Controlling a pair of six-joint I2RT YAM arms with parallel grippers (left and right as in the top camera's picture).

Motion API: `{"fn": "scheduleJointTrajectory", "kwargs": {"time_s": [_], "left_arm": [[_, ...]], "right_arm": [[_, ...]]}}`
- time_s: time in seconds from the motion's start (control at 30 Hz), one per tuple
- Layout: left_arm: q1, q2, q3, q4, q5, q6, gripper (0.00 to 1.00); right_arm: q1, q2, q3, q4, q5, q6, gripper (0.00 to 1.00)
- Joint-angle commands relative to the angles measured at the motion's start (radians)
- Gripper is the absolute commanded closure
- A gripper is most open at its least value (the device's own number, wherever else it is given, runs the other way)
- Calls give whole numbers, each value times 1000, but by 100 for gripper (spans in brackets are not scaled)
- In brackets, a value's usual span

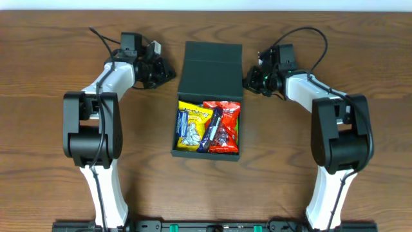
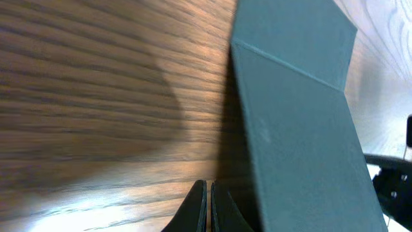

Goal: Pack container

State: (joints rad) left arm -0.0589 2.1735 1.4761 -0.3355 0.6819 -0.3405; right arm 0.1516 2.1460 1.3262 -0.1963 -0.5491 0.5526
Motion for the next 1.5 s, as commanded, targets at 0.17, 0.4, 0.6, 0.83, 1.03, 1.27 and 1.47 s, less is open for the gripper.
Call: {"fn": "scheduleJointTrajectory", "kwargs": {"time_s": [0.17,0.4,0.6,0.83,1.03,1.27,1.47], "left_arm": [[-38,18,19,-9,30,3,94],[-40,17,19,-8,87,6,94],[-27,16,85,-37,206,86,94],[-26,-26,173,-132,206,182,94],[-24,-128,176,-145,201,245,94],[-18,-255,176,-230,150,357,94],[-4,-334,176,-372,48,488,94]], "right_arm": [[0,11,-2,50,-128,8,99],[-1,11,-2,108,-241,-23,99],[-14,10,-2,219,-468,-79,98],[-16,-41,-2,291,-518,-80,98],[-16,-109,-2,289,-537,-126,98],[-15,-178,-2,260,-563,-175,98],[-2,-206,-2,61,-560,-288,99]]}}
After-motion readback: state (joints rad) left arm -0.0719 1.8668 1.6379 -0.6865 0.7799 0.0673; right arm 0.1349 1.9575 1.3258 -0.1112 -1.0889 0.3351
